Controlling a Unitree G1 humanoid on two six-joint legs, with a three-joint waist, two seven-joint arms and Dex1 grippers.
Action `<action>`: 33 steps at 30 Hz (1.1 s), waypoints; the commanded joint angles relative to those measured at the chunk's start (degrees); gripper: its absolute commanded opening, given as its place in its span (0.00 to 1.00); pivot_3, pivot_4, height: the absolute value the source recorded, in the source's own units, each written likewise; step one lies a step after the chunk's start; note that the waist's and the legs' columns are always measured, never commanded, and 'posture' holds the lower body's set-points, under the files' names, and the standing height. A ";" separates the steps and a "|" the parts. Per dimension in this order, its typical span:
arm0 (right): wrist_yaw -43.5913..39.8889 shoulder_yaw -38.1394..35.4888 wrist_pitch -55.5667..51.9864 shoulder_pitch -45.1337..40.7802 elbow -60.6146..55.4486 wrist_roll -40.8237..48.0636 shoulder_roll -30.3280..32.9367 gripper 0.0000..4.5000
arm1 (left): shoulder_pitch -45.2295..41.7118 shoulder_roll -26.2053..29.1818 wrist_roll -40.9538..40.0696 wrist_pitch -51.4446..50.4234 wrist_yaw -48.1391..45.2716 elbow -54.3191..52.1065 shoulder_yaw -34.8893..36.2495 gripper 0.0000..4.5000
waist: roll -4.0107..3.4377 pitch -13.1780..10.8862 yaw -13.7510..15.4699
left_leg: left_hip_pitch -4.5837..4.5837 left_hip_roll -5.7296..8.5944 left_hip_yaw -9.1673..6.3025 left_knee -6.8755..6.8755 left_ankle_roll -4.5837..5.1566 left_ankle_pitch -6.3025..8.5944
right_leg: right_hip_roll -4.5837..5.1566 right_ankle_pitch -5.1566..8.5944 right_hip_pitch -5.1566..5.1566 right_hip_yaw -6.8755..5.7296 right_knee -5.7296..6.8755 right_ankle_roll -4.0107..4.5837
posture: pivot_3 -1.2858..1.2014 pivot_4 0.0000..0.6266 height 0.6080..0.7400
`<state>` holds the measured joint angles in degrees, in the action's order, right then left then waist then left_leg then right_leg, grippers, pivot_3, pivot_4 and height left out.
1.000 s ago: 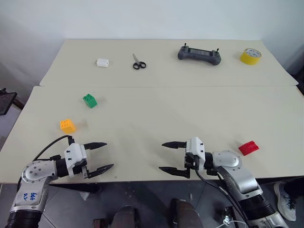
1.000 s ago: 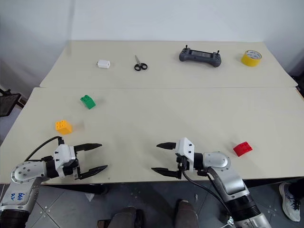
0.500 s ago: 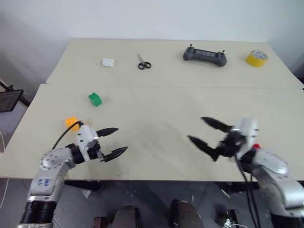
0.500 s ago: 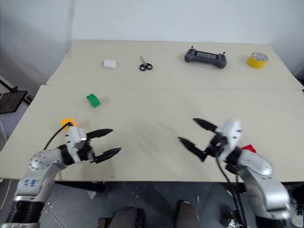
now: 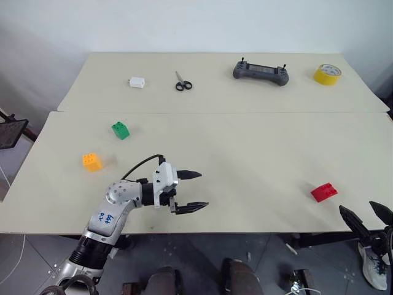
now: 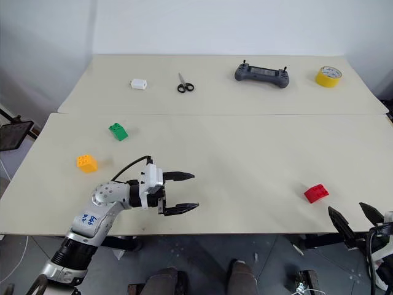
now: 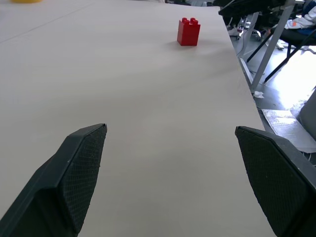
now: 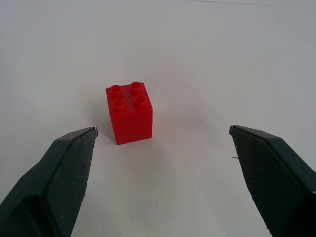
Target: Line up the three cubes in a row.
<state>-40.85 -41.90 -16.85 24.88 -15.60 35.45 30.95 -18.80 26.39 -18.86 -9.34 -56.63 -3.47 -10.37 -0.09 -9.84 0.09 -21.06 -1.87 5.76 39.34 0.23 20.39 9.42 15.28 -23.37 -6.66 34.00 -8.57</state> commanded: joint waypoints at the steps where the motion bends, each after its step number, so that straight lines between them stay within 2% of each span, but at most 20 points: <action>1: 1.26 0.13 -7.21 -1.82 -2.95 2.55 5.51 1.00 | -1.14 -0.23 0.26 1.80 -1.22 0.71 0.24 0.98 | 0.00 0.00 0.04 | -0.01 0.00 0.00 0.00 0.01 0.00 | 0.00 0.00 0.00 0.01 0.00 0.00 | 0.52 0.24 1.00; 4: 2.44 3.03 -14.23 -4.74 -2.81 4.16 8.91 1.00 | -1.06 -0.03 0.78 2.85 -1.92 1.32 0.07 0.98 | 0.00 0.00 0.19 | -0.01 0.00 -0.02 0.03 0.02 0.01 | 0.00 0.00 0.00 0.00 0.00 0.00 | 0.52 0.24 1.00; 11: 5.08 8.59 -15.65 -11.40 5.04 -2.22 10.69 1.00 | 0.99 0.91 1.30 3.43 -1.83 0.10 0.77 0.98 | 0.00 0.00 1.42 | -0.12 0.01 -0.03 0.17 0.05 0.03 | 0.01 0.00 -0.01 -0.03 -0.01 0.00 | 0.52 0.24 1.00; 14: 2.11 11.77 -14.63 -13.46 8.81 -3.76 11.25 0.87 | 2.44 1.59 1.19 3.35 -1.44 -1.20 1.28 1.00 | 0.00 0.00 1.43 | -0.18 0.01 -0.04 0.27 0.08 0.04 | 0.01 0.00 0.00 -0.04 0.00 0.00 | 0.52 0.24 1.00; 21: -1.47 13.78 -10.03 -17.01 13.07 -4.89 10.19 0.34 | 2.73 2.09 0.49 2.83 -0.64 -1.45 2.93 1.00 | 0.00 0.00 1.24 | -0.15 0.00 -0.03 0.32 0.08 0.05 | 0.01 -0.01 0.01 -0.02 0.05 0.00 | 0.52 0.24 1.00; 25: -10.54 18.74 -2.61 -19.44 13.89 -8.52 14.64 0.34 | 4.75 2.92 -2.25 2.07 -1.65 -2.54 5.39 1.00 | 0.00 0.00 1.19 | -0.15 0.00 -0.02 0.32 0.08 0.05 | 0.00 -0.01 0.01 -0.02 0.04 0.00 | 0.52 0.24 1.00; 28: -18.21 26.21 -3.02 -25.25 10.93 -9.86 19.95 0.34 | 6.02 3.83 -2.03 3.44 -2.13 -2.17 6.63 1.00 | -0.03 -0.01 0.69 | -0.14 0.00 0.03 0.33 0.09 0.05 | 0.00 -0.01 -0.01 0.03 0.05 0.00 | 0.52 0.24 1.00; 30: -21.16 32.76 -4.80 -33.80 10.46 -10.88 20.73 0.34 | 6.44 3.94 -1.91 3.32 -1.16 -1.42 7.74 1.00 | -0.01 -0.02 0.32 | -0.13 -0.03 0.01 0.37 0.08 0.05 | 0.00 -0.01 -0.01 0.02 0.08 0.00 | 0.52 0.24 1.00; 33: -24.57 45.10 -8.97 -50.50 13.27 -14.31 16.32 0.34 | 7.97 3.98 -1.14 3.68 1.22 -1.04 9.69 1.00 | 0.00 -0.03 -0.80 | -0.10 -0.08 0.01 0.46 0.08 0.05 | 0.00 -0.04 -0.02 0.03 0.14 0.06 | 0.52 0.24 1.00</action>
<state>-62.92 -2.16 -24.11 -21.43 -2.30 22.70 48.70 -11.84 30.00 -19.95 -6.72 -56.67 -3.64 -2.61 -0.08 -9.87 -0.71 -21.23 -1.96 5.73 39.81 0.30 20.43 9.42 15.23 -23.41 -6.68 34.15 -8.50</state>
